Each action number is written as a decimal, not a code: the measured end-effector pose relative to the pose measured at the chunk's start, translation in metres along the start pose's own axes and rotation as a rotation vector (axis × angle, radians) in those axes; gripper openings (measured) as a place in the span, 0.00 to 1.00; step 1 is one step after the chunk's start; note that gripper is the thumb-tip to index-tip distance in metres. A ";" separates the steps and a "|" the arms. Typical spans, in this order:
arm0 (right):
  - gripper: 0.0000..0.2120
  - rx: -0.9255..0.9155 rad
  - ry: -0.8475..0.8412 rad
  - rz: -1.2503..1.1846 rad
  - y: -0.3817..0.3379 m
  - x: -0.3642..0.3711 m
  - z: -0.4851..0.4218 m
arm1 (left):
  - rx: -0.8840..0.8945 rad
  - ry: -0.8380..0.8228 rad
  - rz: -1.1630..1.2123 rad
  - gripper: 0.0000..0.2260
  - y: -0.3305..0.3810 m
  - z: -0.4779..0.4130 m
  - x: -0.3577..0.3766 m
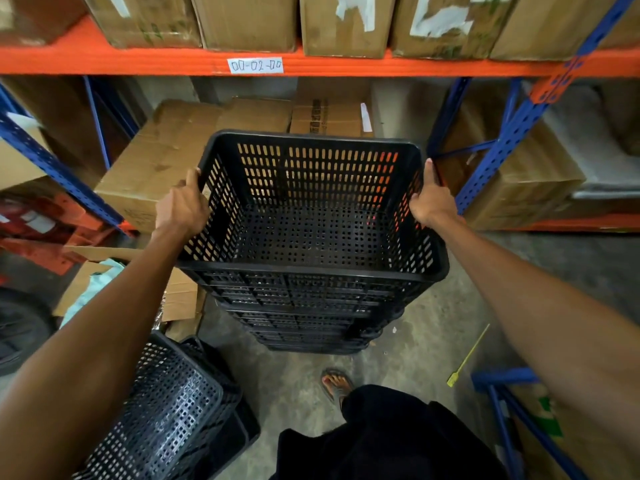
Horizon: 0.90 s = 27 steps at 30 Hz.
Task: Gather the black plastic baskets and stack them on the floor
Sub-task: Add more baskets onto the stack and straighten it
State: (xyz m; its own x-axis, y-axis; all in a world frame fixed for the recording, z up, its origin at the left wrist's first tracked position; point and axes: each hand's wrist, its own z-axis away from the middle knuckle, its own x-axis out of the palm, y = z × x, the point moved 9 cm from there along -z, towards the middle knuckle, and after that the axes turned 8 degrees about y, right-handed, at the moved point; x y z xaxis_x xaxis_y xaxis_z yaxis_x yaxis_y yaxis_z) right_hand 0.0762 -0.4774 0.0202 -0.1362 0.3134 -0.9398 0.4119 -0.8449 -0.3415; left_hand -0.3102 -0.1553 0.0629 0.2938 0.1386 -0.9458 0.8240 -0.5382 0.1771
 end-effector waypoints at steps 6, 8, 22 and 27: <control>0.43 -0.101 -0.155 0.085 0.001 -0.003 0.007 | 0.081 -0.037 -0.090 0.21 0.018 -0.011 -0.004; 0.39 -0.163 -0.017 0.115 -0.005 -0.007 0.020 | 0.122 -0.054 -0.130 0.23 0.017 -0.007 0.000; 0.47 -0.332 -0.011 0.121 -0.016 -0.012 0.034 | 0.085 -0.023 0.147 0.27 0.018 -0.020 -0.001; 0.57 -0.353 -0.068 0.101 -0.019 -0.010 0.040 | 0.212 -0.232 0.042 0.41 0.008 -0.011 0.022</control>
State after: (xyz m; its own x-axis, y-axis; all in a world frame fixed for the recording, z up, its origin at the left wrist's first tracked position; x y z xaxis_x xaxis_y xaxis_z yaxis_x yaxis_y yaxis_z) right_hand 0.0338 -0.4817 0.0357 -0.1338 0.1969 -0.9712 0.7101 -0.6646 -0.2326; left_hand -0.2916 -0.1473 0.0466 0.1869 -0.0675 -0.9801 0.6871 -0.7040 0.1796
